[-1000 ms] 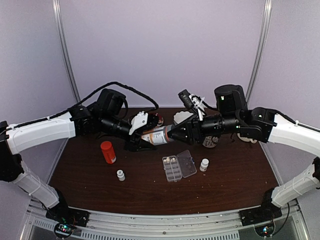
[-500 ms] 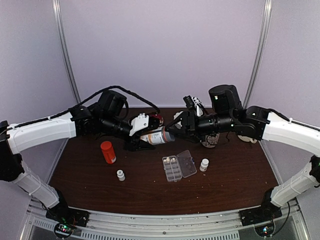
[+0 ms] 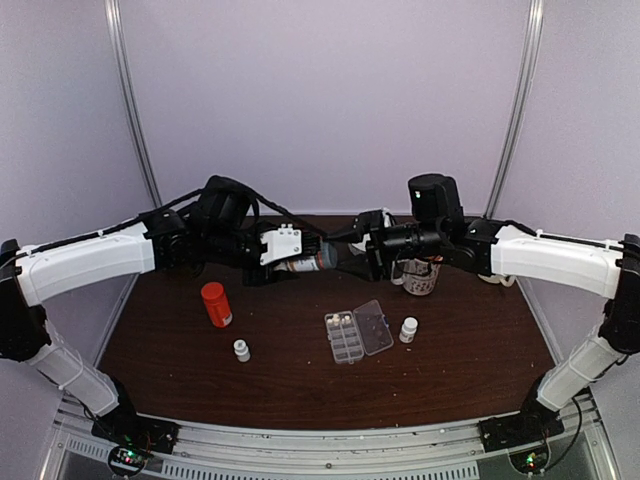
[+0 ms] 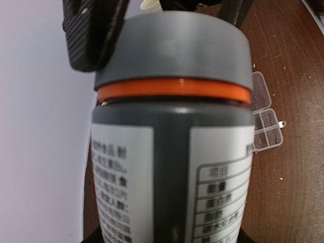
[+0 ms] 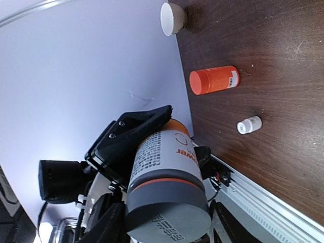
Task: Sort the pills into containers
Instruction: Screw the lid of the pill bottle onto the pill bottle.
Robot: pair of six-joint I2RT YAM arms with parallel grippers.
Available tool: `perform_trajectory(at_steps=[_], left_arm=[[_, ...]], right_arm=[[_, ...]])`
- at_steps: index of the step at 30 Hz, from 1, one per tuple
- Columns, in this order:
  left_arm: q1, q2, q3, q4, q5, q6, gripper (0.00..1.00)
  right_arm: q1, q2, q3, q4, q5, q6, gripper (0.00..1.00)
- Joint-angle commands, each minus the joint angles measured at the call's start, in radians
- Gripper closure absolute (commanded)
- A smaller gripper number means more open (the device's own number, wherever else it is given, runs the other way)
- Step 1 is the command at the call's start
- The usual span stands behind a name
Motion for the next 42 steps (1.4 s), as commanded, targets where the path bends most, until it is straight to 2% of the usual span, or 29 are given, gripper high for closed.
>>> perform_trajectory(at_steps=[1,4,6,7,9,12,14,17,21,23,26,30,33,36,42], left_arm=[[-0.023,0.019,0.045,0.190,-0.078,0.056,1.00],[-0.024,0.001,-0.004,0.233,-0.033,0.035,1.00],[-0.023,0.000,-0.015,0.232,-0.012,0.006,1.00],[-0.022,0.002,-0.017,0.223,-0.001,-0.004,1.00],[-0.022,0.006,-0.019,0.202,0.023,-0.022,1.00],[-0.022,0.004,-0.025,0.181,0.063,-0.045,1.00],[-0.022,0.000,-0.030,0.172,0.090,-0.060,1.00],[-0.022,-0.008,-0.033,0.158,0.136,-0.080,1.00],[-0.022,-0.020,-0.026,0.130,0.226,-0.095,1.00],[-0.022,-0.023,-0.020,0.113,0.267,-0.101,1.00],[-0.022,-0.027,-0.016,0.099,0.309,-0.110,1.00],[-0.022,-0.027,-0.006,0.064,0.324,-0.109,1.00],[-0.022,-0.029,0.001,0.045,0.332,-0.101,1.00],[-0.022,-0.033,0.000,0.043,0.337,-0.102,1.00],[-0.022,-0.040,-0.008,0.044,0.347,-0.106,1.00]], right_arm=[[0.031,-0.004,-0.081,0.414,-0.127,0.320,0.59],[0.006,-0.029,-0.132,0.478,-0.097,0.294,0.27],[-0.024,-0.065,-0.178,0.482,-0.063,0.226,0.14],[-0.043,-0.085,-0.197,0.452,-0.050,0.176,0.11],[-0.082,-0.124,-0.215,0.354,-0.030,0.027,0.09],[-0.121,-0.169,-0.197,0.148,0.018,-0.303,0.04],[-0.133,-0.188,-0.185,0.106,0.007,-0.509,0.03],[-0.136,-0.215,-0.178,0.074,-0.070,-0.909,0.03],[-0.114,-0.252,-0.105,-0.107,-0.089,-1.484,0.04],[-0.089,-0.263,-0.077,-0.169,-0.075,-1.721,0.05],[-0.033,-0.281,-0.080,-0.178,-0.032,-1.963,0.05],[0.033,-0.260,-0.051,-0.236,-0.020,-2.160,0.05],[0.103,-0.233,-0.017,-0.291,0.068,-2.280,0.04],[0.158,-0.229,-0.024,-0.250,0.200,-2.309,0.03],[0.162,-0.217,-0.023,-0.222,0.235,-2.285,0.04]])
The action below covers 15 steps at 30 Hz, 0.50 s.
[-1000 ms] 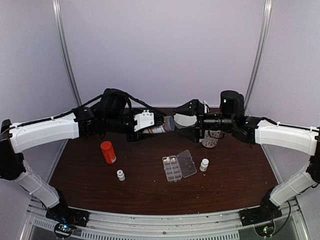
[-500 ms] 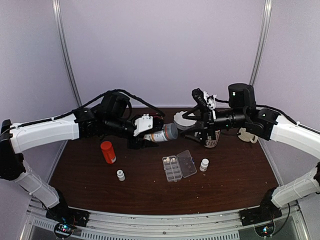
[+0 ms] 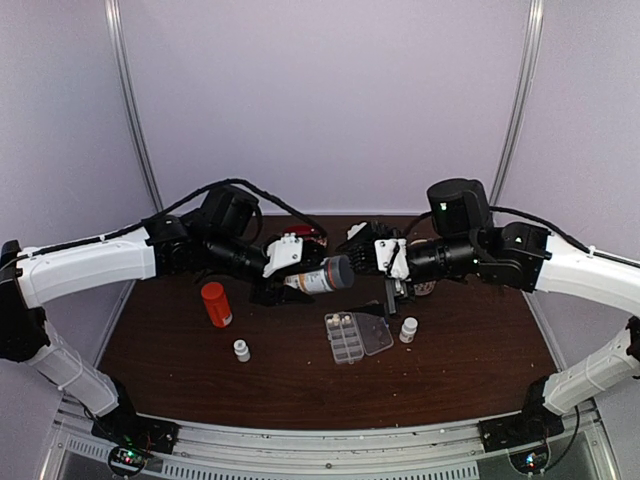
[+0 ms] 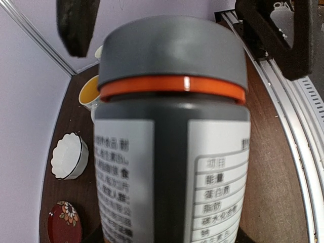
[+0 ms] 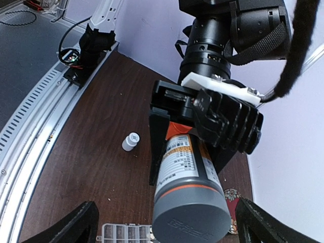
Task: Sort the pills into containers
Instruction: Screw the lid of the pill bottle onto the pill bottle.
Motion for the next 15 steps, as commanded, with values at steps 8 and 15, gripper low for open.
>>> perform_trajectory(at_steps=[8,15], left_arm=[[-0.003,-0.034,0.022,0.019,0.061,-0.014,1.00],[-0.003,-0.038,0.019,0.016,0.056,-0.017,1.00]], right_arm=[[-0.001,0.002,-0.006,0.060,0.121,-0.025,0.07],[-0.001,0.006,-0.014,0.097,0.131,0.002,0.18]])
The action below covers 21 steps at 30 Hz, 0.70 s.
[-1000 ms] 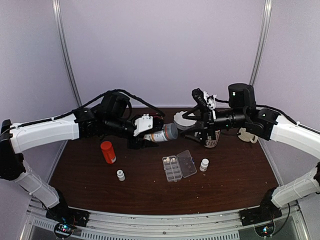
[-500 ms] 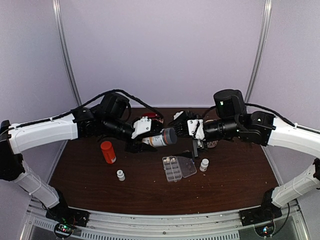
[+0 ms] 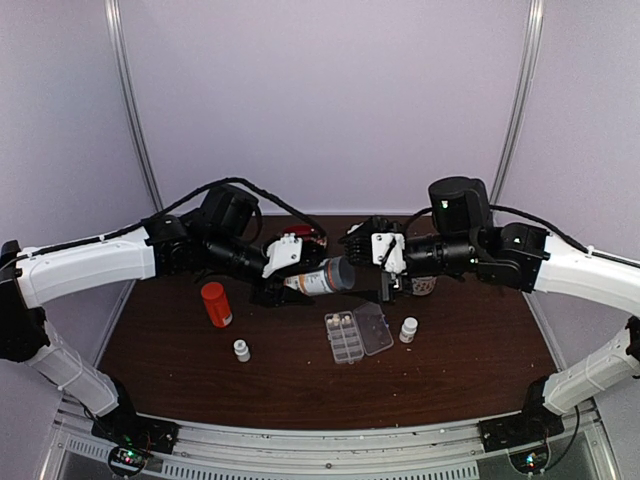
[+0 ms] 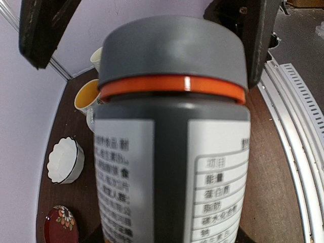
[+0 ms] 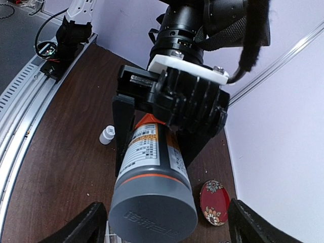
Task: Sort the pills into containers
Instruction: Screw the lid of the pill bottle onto the pill bottle.
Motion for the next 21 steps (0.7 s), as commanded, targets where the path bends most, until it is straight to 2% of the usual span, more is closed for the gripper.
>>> perform_trajectory(at_steps=[1,4,5,11,14,16,18,21], left_arm=[[-0.003,-0.033,0.018,0.023,0.022,-0.015,1.00],[-0.003,-0.037,0.017,0.022,0.023,-0.018,1.00],[-0.003,-0.036,0.017,0.021,0.024,-0.018,1.00],[-0.003,-0.037,0.017,0.018,0.024,-0.020,1.00],[-0.003,-0.038,0.016,0.018,0.022,-0.019,1.00],[-0.002,-0.038,0.015,0.018,0.020,-0.020,1.00],[-0.003,-0.038,0.016,0.018,0.024,-0.019,1.00],[-0.003,-0.038,0.016,0.019,0.025,-0.019,1.00]], right_arm=[[0.000,0.005,-0.005,0.040,0.028,0.030,0.21],[0.000,0.017,0.015,0.016,0.017,0.036,0.46],[0.000,0.018,0.017,0.011,0.011,0.037,0.49],[0.001,0.020,0.017,0.005,0.009,0.045,0.45],[0.002,0.021,0.022,-0.013,0.018,0.042,0.30],[0.001,0.019,0.020,-0.015,0.023,0.038,0.26],[0.001,0.016,0.016,-0.014,0.026,0.035,0.26],[0.001,0.017,0.018,-0.018,0.027,0.038,0.30]])
